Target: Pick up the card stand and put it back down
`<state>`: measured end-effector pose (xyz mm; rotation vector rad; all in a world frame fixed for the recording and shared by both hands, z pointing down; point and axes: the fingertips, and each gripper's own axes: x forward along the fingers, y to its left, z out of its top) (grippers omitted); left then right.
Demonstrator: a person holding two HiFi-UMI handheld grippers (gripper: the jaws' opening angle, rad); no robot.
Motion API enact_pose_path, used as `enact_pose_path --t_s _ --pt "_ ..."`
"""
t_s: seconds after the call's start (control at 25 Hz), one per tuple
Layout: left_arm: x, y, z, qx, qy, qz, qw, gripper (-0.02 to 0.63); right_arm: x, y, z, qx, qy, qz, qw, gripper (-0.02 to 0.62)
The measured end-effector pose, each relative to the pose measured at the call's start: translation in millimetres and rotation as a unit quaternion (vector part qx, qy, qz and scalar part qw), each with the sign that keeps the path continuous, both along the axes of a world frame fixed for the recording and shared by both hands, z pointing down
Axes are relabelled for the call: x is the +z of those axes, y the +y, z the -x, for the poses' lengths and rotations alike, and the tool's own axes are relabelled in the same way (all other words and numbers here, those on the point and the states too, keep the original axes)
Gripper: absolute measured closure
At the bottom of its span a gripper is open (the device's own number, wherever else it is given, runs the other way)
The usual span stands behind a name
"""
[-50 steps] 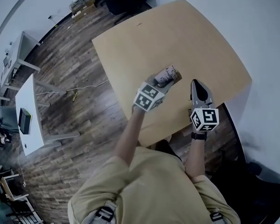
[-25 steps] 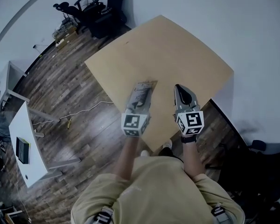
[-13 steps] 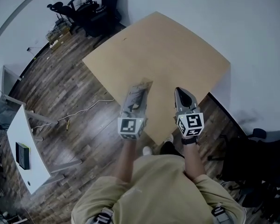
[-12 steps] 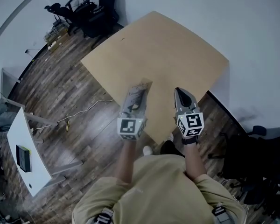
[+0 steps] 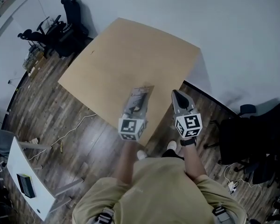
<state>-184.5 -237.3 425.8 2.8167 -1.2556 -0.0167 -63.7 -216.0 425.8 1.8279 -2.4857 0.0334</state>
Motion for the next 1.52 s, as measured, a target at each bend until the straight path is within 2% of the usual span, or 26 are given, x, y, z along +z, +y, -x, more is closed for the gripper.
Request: enact_pose_path --t_s 0.12,0.28,0.4,0.64,0.8,1.08,1.28,1.52 --pt "-3.4 -4.9 -59.7 0.033 -0.006 -0.002 0.9994 0.507 -7.4 7.8 -48.5 0.021 -0.007 -0.012 1.0 0.592" --pt "-10.5 -11.1 -150.7 0.063 -0.006 -0.002 0.998 0.506 -14.5 11.9 -118.5 0.016 -0.062 -0.002 0.998 0.592" --pt "-7.3 -10.4 -216.1 0.083 -0.013 0.0 0.9965 0.506 -17.0 18.2 -170.8 0.023 -0.061 -0.001 0.998 0.592" --pt "23.6 -0.6 -314.0 0.131 -0.038 0.025 0.9904 0.508 14.5 33.0 -273.0 0.077 -0.089 0.025 0.993 0.592" --pt "49.0 -4.9 -355.1 0.164 -0.07 0.041 0.9831 0.508 35.4 34.8 -307.1 0.1 -0.105 0.035 0.989 0.592" --pt "79.0 -51.7 -400.3 0.178 -0.099 0.052 0.9777 0.507 63.4 -3.3 -347.8 0.103 -0.113 0.058 0.987 0.592" --pt "112.1 -118.4 -419.0 0.178 -0.12 0.086 0.973 0.506 85.3 -68.1 -374.6 0.104 -0.117 0.083 0.984 0.592" --pt "154.9 -237.2 -439.1 0.155 -0.132 0.136 0.9695 0.506 114.6 -179.4 -404.5 0.085 -0.113 0.125 0.982 0.592"
